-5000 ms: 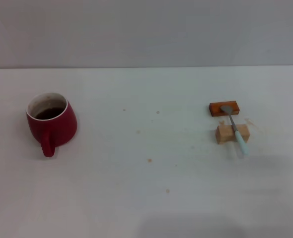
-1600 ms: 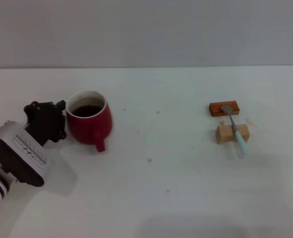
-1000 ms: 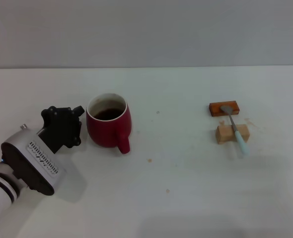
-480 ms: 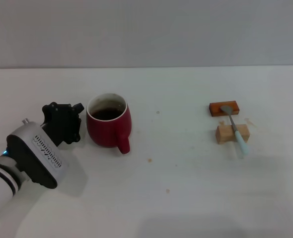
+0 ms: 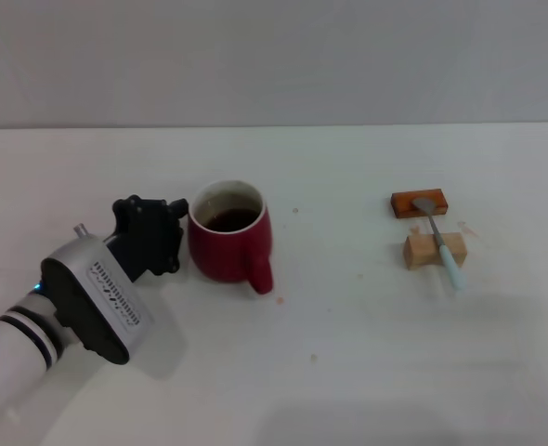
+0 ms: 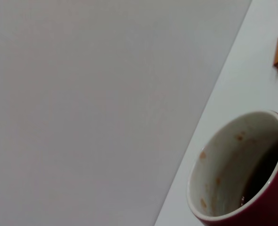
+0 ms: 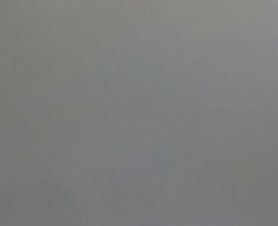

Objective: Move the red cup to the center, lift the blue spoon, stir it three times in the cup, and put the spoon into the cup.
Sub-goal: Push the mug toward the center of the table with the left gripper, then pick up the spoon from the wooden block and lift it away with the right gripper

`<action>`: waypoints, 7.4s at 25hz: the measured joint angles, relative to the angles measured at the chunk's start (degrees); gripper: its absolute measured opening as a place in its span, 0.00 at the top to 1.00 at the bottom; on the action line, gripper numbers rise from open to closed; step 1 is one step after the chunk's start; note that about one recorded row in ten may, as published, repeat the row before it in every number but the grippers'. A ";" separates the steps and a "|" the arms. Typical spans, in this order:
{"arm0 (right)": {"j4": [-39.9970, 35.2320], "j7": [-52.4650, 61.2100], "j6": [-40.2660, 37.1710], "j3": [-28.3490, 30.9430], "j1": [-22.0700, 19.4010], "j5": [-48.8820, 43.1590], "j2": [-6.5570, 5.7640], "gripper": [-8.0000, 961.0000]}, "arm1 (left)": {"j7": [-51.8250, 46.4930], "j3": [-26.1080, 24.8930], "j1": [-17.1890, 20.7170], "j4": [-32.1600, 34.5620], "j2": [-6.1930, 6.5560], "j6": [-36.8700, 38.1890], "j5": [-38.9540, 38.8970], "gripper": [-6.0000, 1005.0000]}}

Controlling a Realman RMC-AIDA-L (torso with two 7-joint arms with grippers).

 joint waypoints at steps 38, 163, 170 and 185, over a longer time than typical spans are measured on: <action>-0.65 0.00 -2.51 -2.09 -1.56 -0.45 -0.09 0.28 | -9.25 -12.77 12.31 -10.68 0.16 14.24 -0.64 0.85; -1.40 4.38 30.25 -19.83 7.50 3.77 0.22 0.22 | -31.35 -25.80 18.28 -6.06 -0.01 16.28 -0.47 0.17; -1.40 4.45 30.30 -19.56 7.49 3.77 0.27 0.22 | -31.35 -25.79 18.33 -6.14 0.00 16.39 -0.56 0.17; -1.81 6.25 30.77 -19.78 8.09 3.78 0.09 0.37 | -31.35 -25.80 18.54 -6.60 -0.01 16.44 -0.28 0.17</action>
